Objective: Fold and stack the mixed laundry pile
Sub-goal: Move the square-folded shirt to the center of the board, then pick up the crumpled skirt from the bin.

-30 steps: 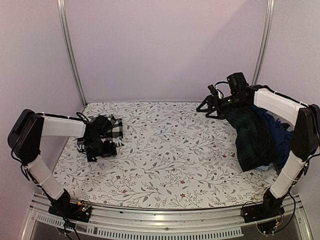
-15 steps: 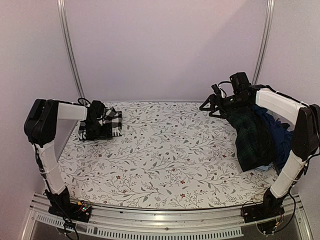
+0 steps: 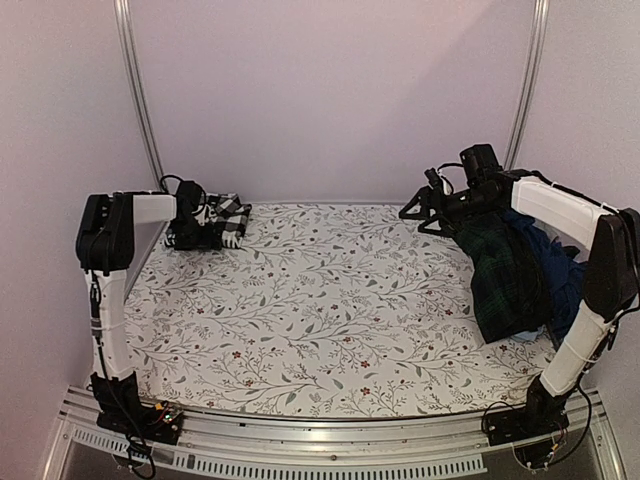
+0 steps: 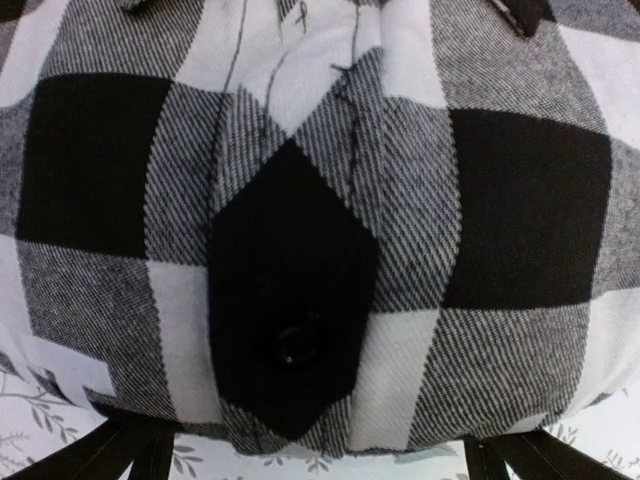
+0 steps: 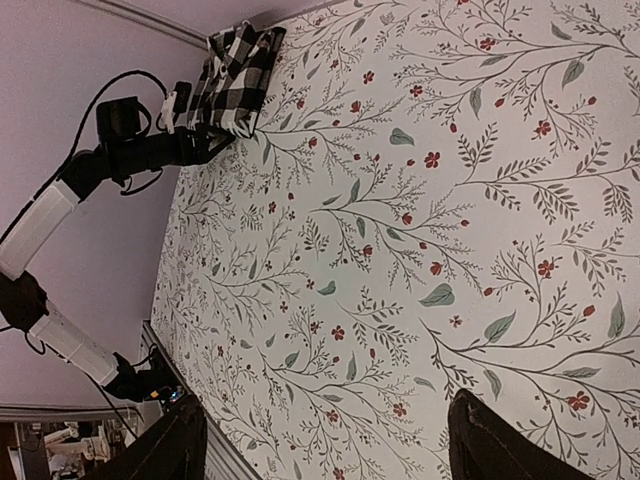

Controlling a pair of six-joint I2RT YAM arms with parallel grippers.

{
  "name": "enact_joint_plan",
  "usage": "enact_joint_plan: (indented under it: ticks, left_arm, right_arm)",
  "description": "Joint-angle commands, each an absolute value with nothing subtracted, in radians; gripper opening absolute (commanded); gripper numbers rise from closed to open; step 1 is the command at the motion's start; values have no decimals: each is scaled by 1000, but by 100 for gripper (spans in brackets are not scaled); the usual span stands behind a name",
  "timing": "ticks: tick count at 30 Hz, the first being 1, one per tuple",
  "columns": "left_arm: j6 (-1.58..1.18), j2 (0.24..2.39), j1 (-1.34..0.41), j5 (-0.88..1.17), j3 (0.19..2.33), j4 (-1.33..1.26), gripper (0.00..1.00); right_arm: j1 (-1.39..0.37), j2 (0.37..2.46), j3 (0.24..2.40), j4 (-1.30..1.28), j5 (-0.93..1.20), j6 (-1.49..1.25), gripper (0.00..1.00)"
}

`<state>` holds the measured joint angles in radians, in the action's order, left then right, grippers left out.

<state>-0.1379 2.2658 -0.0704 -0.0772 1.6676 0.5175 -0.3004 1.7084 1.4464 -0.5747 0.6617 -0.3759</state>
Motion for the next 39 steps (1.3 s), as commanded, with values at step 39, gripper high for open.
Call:
enact_joint_plan:
  ticks: [39]
  left_arm:
    - [-287, 1936, -474, 92, 1648, 510, 100]
  right_arm:
    - [76, 1322, 1350, -1051, 118, -456, 88]
